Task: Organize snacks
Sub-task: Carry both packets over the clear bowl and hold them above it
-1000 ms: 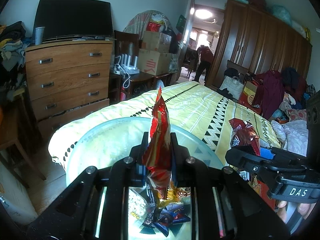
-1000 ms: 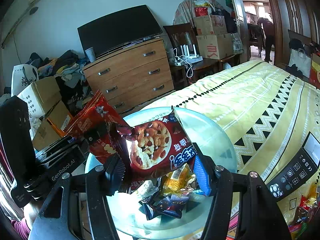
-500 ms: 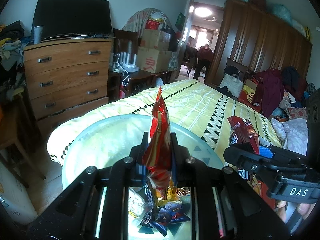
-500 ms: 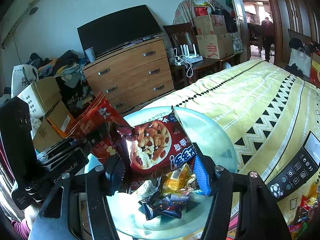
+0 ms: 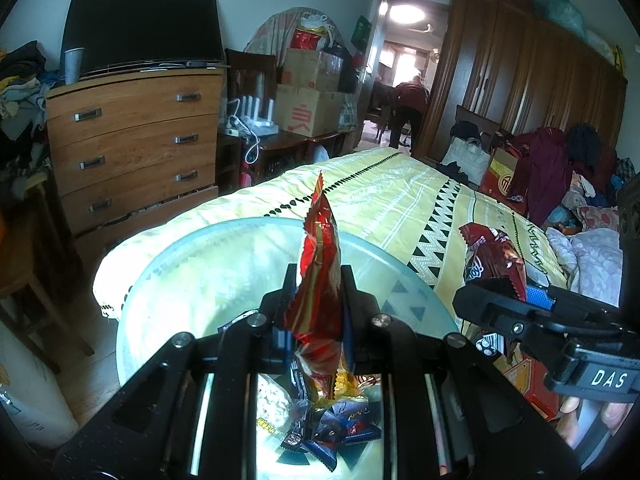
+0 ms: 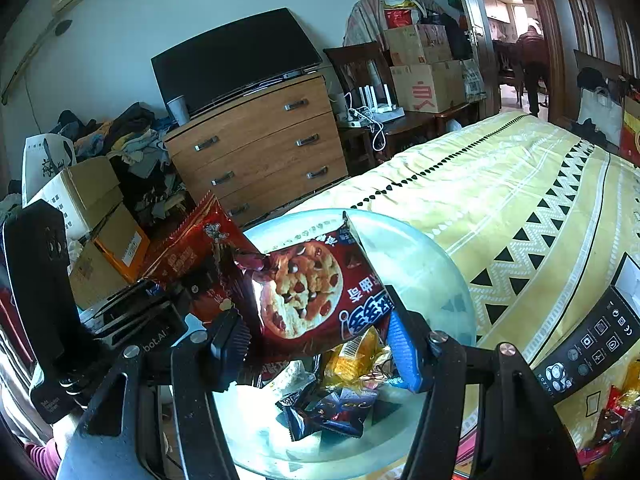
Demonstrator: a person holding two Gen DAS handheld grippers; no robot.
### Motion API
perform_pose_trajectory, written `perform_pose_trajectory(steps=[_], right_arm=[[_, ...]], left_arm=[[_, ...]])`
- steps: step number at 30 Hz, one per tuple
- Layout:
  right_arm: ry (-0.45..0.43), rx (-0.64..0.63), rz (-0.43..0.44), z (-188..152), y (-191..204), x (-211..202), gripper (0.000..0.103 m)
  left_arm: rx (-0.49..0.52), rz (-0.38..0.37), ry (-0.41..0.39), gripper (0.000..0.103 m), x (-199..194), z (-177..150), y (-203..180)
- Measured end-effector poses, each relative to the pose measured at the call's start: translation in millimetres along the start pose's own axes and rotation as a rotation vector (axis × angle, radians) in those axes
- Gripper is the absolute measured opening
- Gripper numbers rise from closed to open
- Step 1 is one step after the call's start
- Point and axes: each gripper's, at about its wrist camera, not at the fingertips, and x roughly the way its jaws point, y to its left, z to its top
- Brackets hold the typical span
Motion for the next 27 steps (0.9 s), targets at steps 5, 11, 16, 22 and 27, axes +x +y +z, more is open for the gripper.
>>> perform_pose_trajectory(steps=[5,11,16,22,27], right_arm=[[0.0,0.001,0.001,0.2,-0.6,0.0,0.064],[0.001,0.002,0.002,-0.4,-0.4,0.2,0.064],[0.004,0.006,0.005,-1.1,-1.4,1.7,0.064],[0.011,0.009,0.008,-4.5,2.6,6.9,0.064],[0.015,0.009,0.012,-2.9,2.6,8.9,0.064]], left_arm=[[0.001,0.0,0.002,0.018,-0.2,0.3,0.2],[0.002,0.003,0.009,0.018,1.7,-2.0,1.0],[-0.005,0.005,0.018,0.018,4.2,-2.4,3.7],[-0.007,0.006,0.025,0.018,5.7,-3.2,5.5],[-0.01,0.008,0.028,0.018,7.5,-2.8,7.1]])
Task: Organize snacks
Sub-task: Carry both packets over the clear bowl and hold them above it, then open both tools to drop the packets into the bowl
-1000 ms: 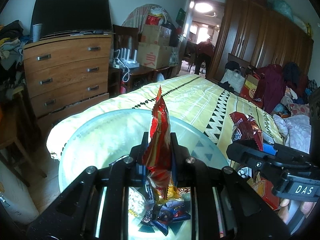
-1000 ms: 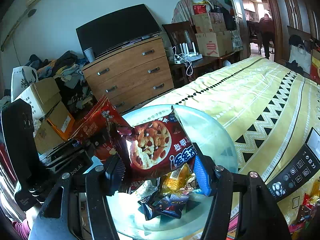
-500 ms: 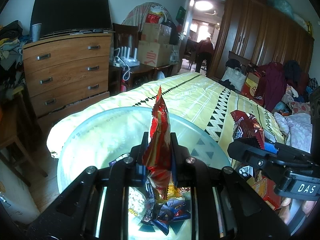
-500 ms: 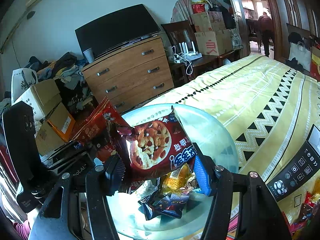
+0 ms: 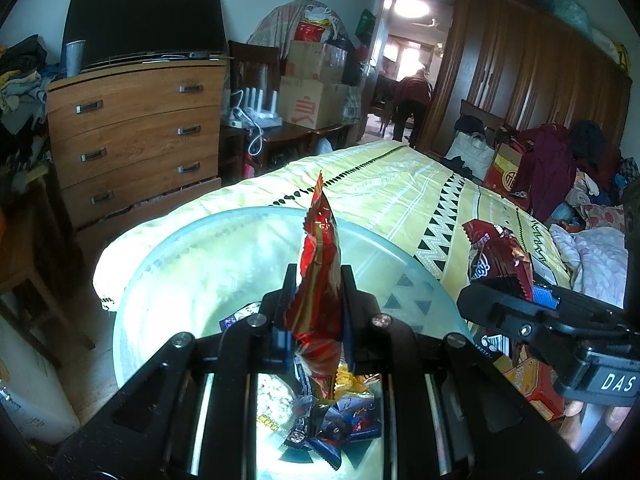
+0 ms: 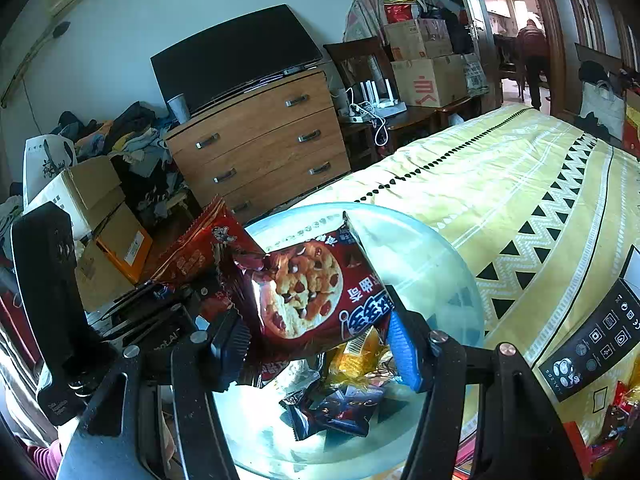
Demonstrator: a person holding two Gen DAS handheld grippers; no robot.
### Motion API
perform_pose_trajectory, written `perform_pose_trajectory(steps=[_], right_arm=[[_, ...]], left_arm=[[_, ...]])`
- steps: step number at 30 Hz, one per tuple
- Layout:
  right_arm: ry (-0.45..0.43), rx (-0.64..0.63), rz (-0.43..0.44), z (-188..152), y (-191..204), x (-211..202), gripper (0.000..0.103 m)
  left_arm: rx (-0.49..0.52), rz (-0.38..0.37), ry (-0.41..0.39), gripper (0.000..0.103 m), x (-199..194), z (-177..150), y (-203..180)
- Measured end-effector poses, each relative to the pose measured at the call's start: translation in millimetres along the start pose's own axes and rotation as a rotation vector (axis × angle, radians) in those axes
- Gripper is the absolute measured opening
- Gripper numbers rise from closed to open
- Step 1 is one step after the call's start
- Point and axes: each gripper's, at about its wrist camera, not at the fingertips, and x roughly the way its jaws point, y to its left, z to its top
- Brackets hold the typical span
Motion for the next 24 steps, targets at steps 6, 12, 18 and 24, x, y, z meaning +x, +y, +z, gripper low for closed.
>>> perform_pose_trajectory(steps=[6,12,18,24], right_arm=[[0.005,0.005,0.005,-0.1,0.5,3.0,0.064],[0.02,0.028,0.02,-0.8,-3.6,8.6,0.064],[0.037,0.03,0.026,-1.2,-4.6,11.4,0.066],[0.04,0.007,0.017,-0.9,-1.3,13.0,0.068]], left_arm=[[-0.004,0.003,0.025,0.018,7.4,-3.5,2.9],[-0.002,0.0,0.068,0.018,15.8,-5.7,3.3],[0.007,0.0,0.097,0.019,21.1,-8.5,0.3],[0.016,0.013,0.111,0.027,22.9,-9.2,-1.6]])
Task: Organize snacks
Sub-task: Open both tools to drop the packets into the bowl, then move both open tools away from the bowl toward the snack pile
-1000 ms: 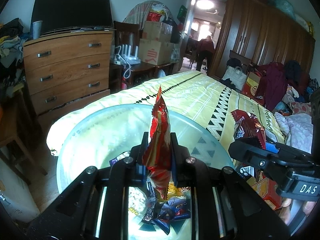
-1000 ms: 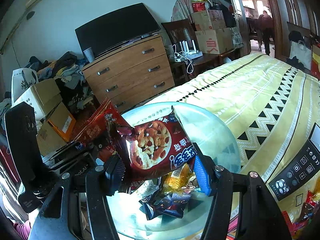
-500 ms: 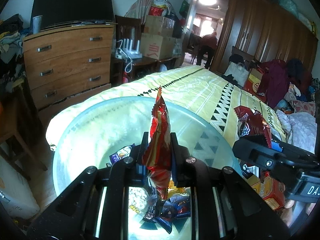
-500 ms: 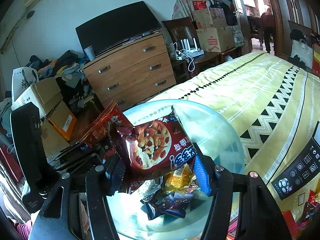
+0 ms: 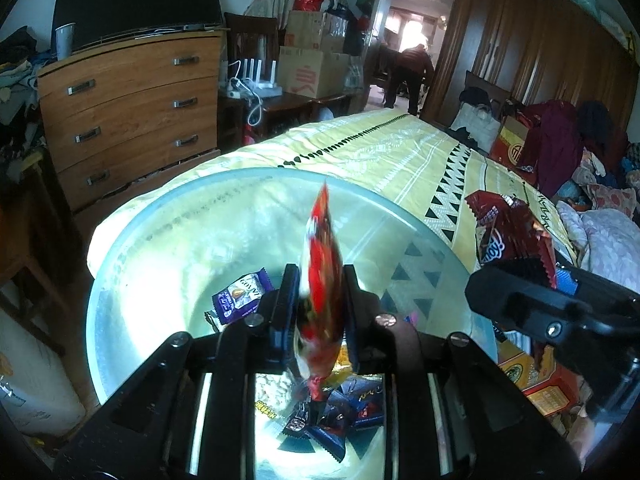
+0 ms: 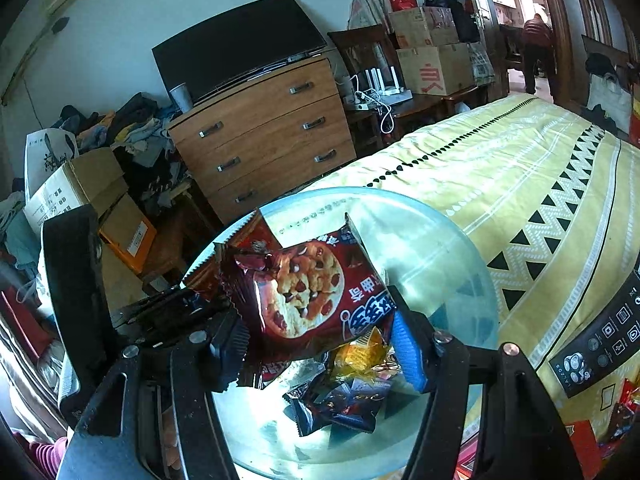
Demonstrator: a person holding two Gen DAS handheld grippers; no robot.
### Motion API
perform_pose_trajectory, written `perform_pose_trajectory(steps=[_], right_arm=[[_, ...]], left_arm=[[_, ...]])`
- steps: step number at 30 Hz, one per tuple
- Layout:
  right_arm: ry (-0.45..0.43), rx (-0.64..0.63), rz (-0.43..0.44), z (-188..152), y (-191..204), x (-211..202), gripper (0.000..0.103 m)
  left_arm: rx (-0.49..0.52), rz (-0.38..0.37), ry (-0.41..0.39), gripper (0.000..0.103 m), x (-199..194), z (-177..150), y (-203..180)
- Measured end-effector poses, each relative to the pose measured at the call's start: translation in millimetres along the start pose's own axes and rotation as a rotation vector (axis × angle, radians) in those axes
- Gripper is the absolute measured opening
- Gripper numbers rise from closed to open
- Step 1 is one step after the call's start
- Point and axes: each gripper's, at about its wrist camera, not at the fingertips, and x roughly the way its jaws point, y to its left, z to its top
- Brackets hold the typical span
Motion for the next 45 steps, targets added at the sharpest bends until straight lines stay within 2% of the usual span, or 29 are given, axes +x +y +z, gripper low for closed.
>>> perform_pose_trajectory(steps=[4,6,7,9,15,18,22,24,31,36,40,42,45], right_arm=[[-0.007,0.002,-0.009,1.7,-1.9,-0.7,0.074],[-0.011,0.005,-0.011,2.6,-2.8,-1.7,0.077],[-0.014,0.004,-0.016,3.2,-2.5,-2.4,0.079],[-0.016,0.001,-0.017,4.3,-3.0,-3.9,0.081],[-0.023,-0.04,-0.036,5.2,7.5,-12.2,0.081],[-0.056,-0.107,-0.053,2.0,27.2,-26.2,0.081],[-0.116,-0.198,-0.077,-12.4,54.5,-53.3,0.09],[-0.146,-0.244,-0.095,-25.8,67.3,-69.8,0.09],[-0.217,-0.237,-0.143,-81.2,74.5,-130.1,0.093],[-0.242,-0.156,-0.201,-132.2,53.2,-172.2,0.093],[-0.254,-0.138,-0.317,-181.0,36.8,-197.1,0.093],[-0.23,-0.1,-0.369,-208.5,24.0,-207.8,0.093],[-0.165,0.0,-0.395,-245.2,1.0,-219.6,0.093]], left_arm=[[-0.005,0.007,-0.01,0.045,-1.4,0.4,1.6],[-0.008,0.007,-0.015,0.061,-1.5,0.5,2.9],[-0.011,0.006,-0.016,0.064,-1.0,0.0,3.3],[-0.018,0.008,-0.022,0.077,-1.3,-0.3,4.5],[-0.036,0.014,-0.017,0.095,-1.1,-0.3,4.1],[-0.056,0.016,-0.029,0.103,-4.7,0.4,5.7],[-0.072,0.022,-0.055,0.103,-12.3,2.5,5.7],[-0.071,0.031,-0.088,0.103,-18.5,2.6,4.6],[-0.072,-0.035,-0.226,0.103,-42.0,-5.2,-9.8],[-0.013,-0.106,-0.253,0.103,-54.7,-13.3,-37.9],[0.049,-0.188,-0.27,0.103,-68.7,-20.7,-70.1],[0.079,-0.239,-0.291,0.103,-79.2,-26.4,-87.4],[0.129,-0.323,-0.298,0.103,-90.1,-35.0,-114.3]])
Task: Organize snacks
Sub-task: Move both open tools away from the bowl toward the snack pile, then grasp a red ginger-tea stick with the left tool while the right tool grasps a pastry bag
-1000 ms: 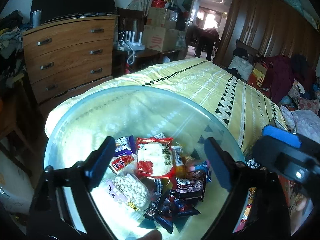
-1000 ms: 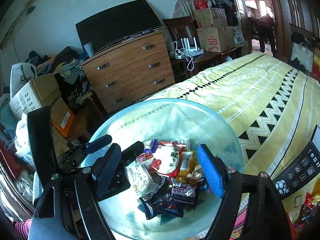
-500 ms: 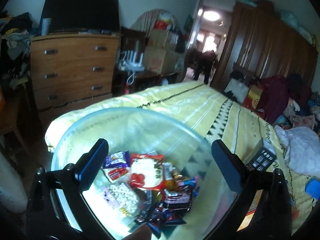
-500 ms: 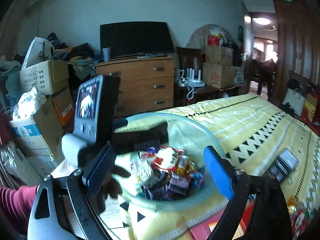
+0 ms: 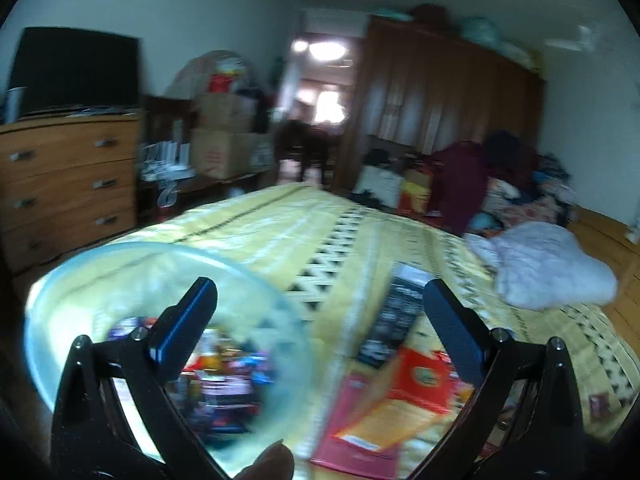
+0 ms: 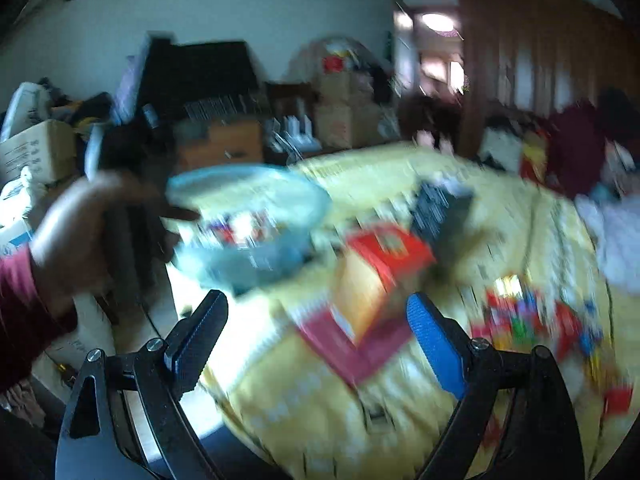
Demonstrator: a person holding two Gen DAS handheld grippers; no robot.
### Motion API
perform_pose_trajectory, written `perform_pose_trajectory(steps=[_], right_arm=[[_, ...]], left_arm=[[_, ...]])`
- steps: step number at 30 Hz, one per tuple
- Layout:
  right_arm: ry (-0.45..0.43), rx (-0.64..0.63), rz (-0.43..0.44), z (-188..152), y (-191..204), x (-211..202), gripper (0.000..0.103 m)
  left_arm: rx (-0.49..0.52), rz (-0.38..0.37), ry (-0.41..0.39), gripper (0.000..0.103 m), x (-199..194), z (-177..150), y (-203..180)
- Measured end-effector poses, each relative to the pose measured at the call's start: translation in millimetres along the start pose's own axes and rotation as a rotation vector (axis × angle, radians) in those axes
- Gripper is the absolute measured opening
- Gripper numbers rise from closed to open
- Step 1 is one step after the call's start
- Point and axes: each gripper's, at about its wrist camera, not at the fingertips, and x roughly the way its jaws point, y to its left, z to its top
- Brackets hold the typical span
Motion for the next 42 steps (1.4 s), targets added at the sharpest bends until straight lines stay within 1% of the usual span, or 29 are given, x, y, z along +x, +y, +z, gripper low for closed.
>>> perform_pose_trajectory(steps=[2,5,6,8,10,11,13,14,15,16,17,18,20,21,22,23,26,28,29,30,31,33,34,35,36,37,38,40,42], right_arm=[[0.045,0.061,-0.023,-23.0,-16.5,-6.1,0.093],[0.138,0.149,-0.013,-52.2,-39.5,-11.9,0.093],[0.166,0.179,-0.006,-63.9,-49.0,-15.1,0.093],[0.193,0.218,-0.009,-77.8,-62.0,-19.9,0.093],[0.209,0.274,-0.008,-93.5,-79.1,-26.2,0.093],[0.219,0.303,-0.009,-101.2,-87.6,-28.5,0.093],[0.23,0.34,-0.018,-114.3,-101.5,-32.9,0.093],[0.237,0.357,-0.023,-121.4,-109.1,-34.8,0.093],[0.244,0.38,-0.024,-129.0,-116.4,-36.8,0.093],[0.246,0.4,-0.028,-135.1,-122.1,-38.0,0.093],[0.246,0.421,-0.03,-139.1,-128.9,-38.1,0.093],[0.245,0.441,-0.034,-145.1,-139.7,-36.3,0.093],[0.252,0.477,-0.052,-156.0,-163.3,-27.0,0.092],[0.255,0.501,-0.048,-159.7,-175.5,-19.2,0.091],[0.265,0.52,-0.032,-161.6,-187.4,-7.7,0.088],[0.272,0.525,-0.018,-160.7,-194.4,2.2,0.085],[0.263,0.469,0.037,-140.9,-205.9,36.6,0.082],[0.249,0.423,0.049,-126.1,-208.9,54.6,0.082],[0.247,0.406,0.034,-120.0,-211.3,64.8,0.082],[0.257,0.394,0.005,-115.4,-216.9,77.9,0.082],[0.276,0.402,-0.003,-114.6,-219.9,86.8,0.082],[0.329,0.439,0.018,-118.7,-220.2,102.7,0.08],[0.346,0.442,0.033,-120.3,-214.1,104.8,0.08],[0.356,0.453,0.086,-120.4,-202.4,100.9,0.081],[0.328,0.484,0.163,-120.4,-194.6,90.9,0.081],[0.289,0.521,0.25,-119.4,-189.0,78.4,0.078],[0.256,0.52,0.26,-118.5,-182.6,63.0,0.076],[0.246,0.455,0.145,-119.0,-175.9,43.8,0.076],[0.241,0.458,0.088,-125.9,-178.8,25.9,0.076]], left_arm=[[0.031,-0.052,0.02,0.103,1.8,-5.8,-21.3],[0.076,-0.119,0.08,0.103,11.2,-17.9,-54.0],[0.093,-0.148,0.11,0.103,14.4,-23.4,-67.2],[0.131,-0.21,0.173,0.103,18.9,-37.0,-92.2],[0.188,-0.273,0.242,0.103,23.4,-57.8,-122.1],[0.203,-0.327,0.303,0.103,31.2,-73.2,-138.6],[0.197,-0.378,0.436,0.103,47.0,-101.1,-156.9],[0.191,-0.386,0.528,0.103,60.9,-120.4,-165.2],[0.189,-0.371,0.591,0.101,71.0,-136.3,-169.9],[0.188,-0.348,0.633,0.099,78.8,-148.6,-171.5],[0.183,-0.326,0.675,0.095,85.6,-161.6,-171.2],[0.187,-0.312,0.695,0.094,87.0,-168.2,-171.2],[0.22,-0.278,0.701,0.094,83.9,-178.4,-172.0],[0.24,-0.26,0.695,0.094,79.7,-180.7,-168.8],[0.25,-0.241,0.693,0.094,74.2,-181.2,-164.1],[0.253,-0.22,0.695,0.094,72.2,-181.8,-160.1],[0.249,-0.173,0.694,0.094,65.2,-177.3,-147.7],[0.259,-0.163,0.672,0.094,58.2,-172.3,-144.5],[0.264,-0.163,0.66,0.094,54.8,-168.2,-143.9],[0.262,-0.165,0.655,0.094,54.6,-167.6,-144.4],[0.257,-0.167,0.654,0.094,55.6,-167.2,-144.4],[0.235,-0.167,0.661,0.094,58.2,-166.0,-141.8],[0.228,-0.166,0.664,0.094,59.5,-166.2,-141.1],[0.225,-0.168,0.665,0.094,60.4,-166.6,-140.3],[0.224,-0.17,0.664,0.095,60.5,-167.3,-140.2],[0.224,-0.175,0.664,0.095,60.7,-168.7,-140.6],[0.226,-0.184,0.668,0.095,62.2,-171.6,-141.8],[0.226,-0.198,0.69,0.095,67.3,-178.6,-145.2],[0.217,-0.231,0.731,0.095,75.6,-190.4,-152.4]])
